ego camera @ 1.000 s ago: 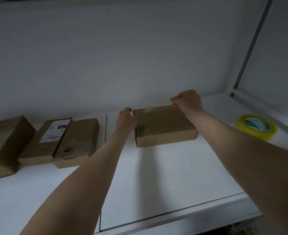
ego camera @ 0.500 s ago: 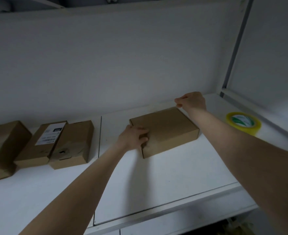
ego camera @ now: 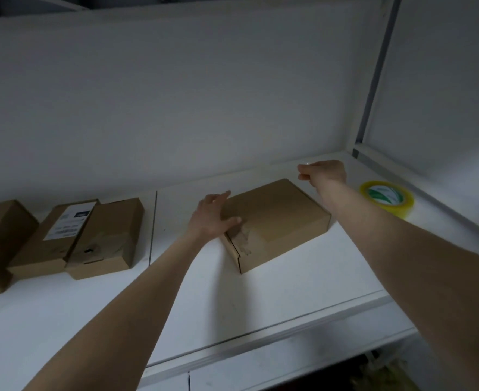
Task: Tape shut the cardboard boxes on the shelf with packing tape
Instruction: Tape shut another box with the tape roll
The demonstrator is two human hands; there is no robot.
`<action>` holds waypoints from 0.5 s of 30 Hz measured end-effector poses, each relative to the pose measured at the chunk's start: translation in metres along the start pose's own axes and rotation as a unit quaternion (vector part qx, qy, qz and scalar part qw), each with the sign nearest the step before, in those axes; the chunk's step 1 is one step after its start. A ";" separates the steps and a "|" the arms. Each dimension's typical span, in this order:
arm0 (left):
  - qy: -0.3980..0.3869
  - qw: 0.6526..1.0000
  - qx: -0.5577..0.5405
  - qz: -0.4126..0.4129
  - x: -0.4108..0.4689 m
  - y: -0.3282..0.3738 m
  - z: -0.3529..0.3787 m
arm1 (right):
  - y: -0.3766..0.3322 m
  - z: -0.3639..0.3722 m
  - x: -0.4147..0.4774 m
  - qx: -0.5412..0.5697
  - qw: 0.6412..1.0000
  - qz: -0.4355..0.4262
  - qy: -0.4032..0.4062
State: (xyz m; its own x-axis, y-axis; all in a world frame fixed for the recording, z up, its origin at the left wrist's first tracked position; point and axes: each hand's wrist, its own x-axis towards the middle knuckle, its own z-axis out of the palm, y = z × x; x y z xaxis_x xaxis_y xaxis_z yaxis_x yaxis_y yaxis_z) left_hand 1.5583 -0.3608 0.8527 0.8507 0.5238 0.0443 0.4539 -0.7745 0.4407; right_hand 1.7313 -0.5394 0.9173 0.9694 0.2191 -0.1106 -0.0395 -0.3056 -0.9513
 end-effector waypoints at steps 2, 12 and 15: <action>-0.051 0.998 0.014 -0.029 0.009 -0.004 0.004 | 0.004 -0.004 0.002 -0.007 1.000 0.006 -0.001; -0.059 0.998 0.009 -0.022 0.021 -0.011 0.009 | 0.013 -0.007 0.003 0.001 1.000 0.012 -0.005; -0.049 0.998 0.021 -0.030 0.022 -0.010 0.009 | 0.013 -0.003 0.000 -0.003 1.000 0.013 -0.006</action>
State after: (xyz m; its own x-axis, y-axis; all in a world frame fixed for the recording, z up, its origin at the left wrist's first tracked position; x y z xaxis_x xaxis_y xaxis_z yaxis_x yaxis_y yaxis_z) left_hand 1.5750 -0.3452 0.8412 0.8429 0.5335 -0.0703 0.5133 -0.7580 0.4025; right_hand 1.7314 -0.5456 0.9060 0.9652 0.2214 -0.1393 -0.0636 -0.3178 -0.9460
